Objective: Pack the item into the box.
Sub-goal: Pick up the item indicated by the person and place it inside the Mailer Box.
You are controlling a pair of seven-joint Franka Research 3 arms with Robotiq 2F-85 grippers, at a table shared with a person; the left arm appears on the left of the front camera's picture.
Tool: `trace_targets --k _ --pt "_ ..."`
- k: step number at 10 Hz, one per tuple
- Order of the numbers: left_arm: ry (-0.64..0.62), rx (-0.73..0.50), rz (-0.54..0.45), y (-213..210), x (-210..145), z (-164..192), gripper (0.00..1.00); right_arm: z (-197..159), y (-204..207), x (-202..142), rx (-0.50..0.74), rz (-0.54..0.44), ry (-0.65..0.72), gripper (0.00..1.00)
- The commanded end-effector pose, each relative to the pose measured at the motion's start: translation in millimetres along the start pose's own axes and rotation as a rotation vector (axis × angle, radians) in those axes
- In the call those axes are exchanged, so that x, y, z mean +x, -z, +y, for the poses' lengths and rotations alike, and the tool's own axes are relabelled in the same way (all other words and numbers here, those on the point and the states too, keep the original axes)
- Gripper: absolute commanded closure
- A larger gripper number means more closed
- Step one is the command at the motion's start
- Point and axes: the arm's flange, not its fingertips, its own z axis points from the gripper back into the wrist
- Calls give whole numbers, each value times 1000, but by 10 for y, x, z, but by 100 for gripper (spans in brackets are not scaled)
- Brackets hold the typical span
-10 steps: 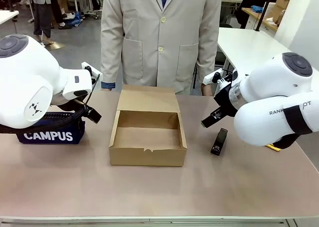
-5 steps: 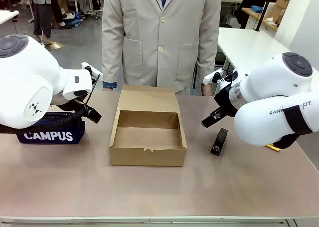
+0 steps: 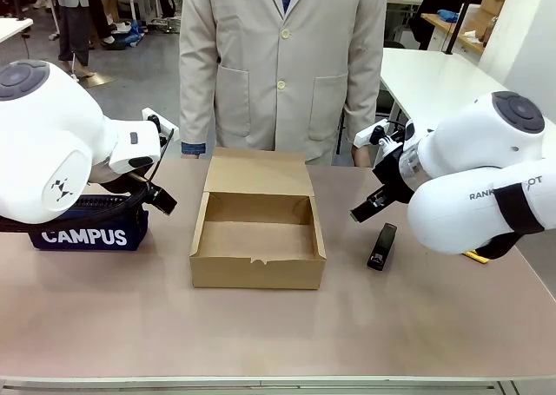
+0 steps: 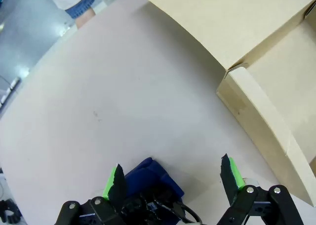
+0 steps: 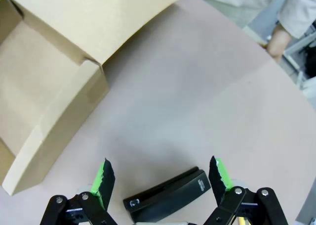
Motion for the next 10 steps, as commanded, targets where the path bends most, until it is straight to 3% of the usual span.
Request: trace_targets --k 1,3,4,5,6,7,8,9,10 --pt "0 0 0 0 0 0 0 0 0 0 0 0 0 0" --pt "40 34 -96 -1107 2 -51 0 210 -967 -122 -150 -76 -98 0" --pt "86 62 -207 -1718 -113 -111 0 333 -1468 -292 -195 -142 -130 0" --pt "82 98 -289 -2039 -254 -220 0 412 -1735 -469 -218 -176 -137 0" --pt "99 115 -299 -2136 -355 -342 0 467 -1862 -602 -261 -196 -59 0" --pt "51 66 -222 -1584 388 -5 0 533 -1820 -579 -452 -260 221 0" --pt "51 66 -222 -1584 388 -5 0 148 -1769 370 -222 -187 -126 0" --pt "51 66 -222 -1584 388 -5 0 216 -2092 345 -286 -233 5 0" --pt "69 88 -262 -2062 325 -82 0 106 -1975 317 -166 -215 -150 0"
